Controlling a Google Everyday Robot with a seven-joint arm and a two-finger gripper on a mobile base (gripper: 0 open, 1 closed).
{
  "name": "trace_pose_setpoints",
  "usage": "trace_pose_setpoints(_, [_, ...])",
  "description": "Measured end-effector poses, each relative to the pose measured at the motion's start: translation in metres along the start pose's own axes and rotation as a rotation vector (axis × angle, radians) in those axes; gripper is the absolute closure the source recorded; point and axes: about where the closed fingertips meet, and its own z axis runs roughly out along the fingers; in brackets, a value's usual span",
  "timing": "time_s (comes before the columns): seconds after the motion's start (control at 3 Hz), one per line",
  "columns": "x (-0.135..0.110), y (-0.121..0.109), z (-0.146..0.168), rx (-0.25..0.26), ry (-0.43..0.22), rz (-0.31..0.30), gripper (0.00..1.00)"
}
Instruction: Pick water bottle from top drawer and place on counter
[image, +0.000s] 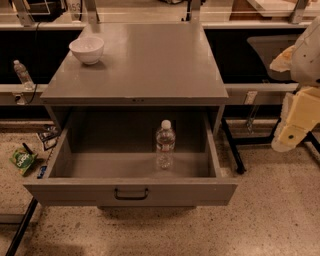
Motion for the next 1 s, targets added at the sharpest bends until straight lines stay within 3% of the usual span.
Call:
trace_pose_setpoints(0.33, [0.000, 0.000, 0.000, 0.000, 0.000, 0.000, 0.00])
trace_pose_setpoints(0.67, [-0.036, -0.002, 0.043, -0.071, -0.180, 0.046, 0.00])
trace_pose_setpoints(1.0, [-0.080, -0.012, 0.099, -0.151, -0.418, 0.112, 0.00])
